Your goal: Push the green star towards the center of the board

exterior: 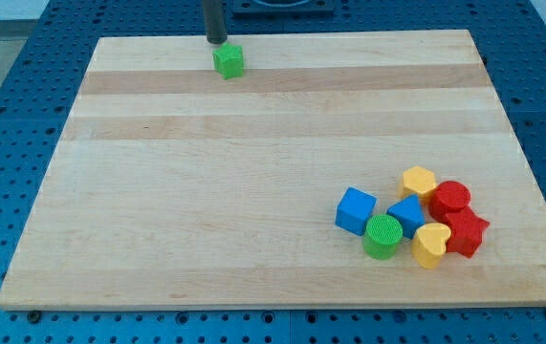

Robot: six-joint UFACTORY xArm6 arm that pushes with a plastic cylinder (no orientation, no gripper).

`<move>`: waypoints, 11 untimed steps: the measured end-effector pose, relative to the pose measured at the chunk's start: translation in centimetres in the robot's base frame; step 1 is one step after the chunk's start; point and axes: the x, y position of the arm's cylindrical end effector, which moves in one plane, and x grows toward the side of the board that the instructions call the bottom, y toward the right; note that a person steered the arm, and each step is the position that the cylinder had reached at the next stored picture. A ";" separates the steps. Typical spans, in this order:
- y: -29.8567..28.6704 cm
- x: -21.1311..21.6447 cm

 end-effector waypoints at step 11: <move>2.5 9.4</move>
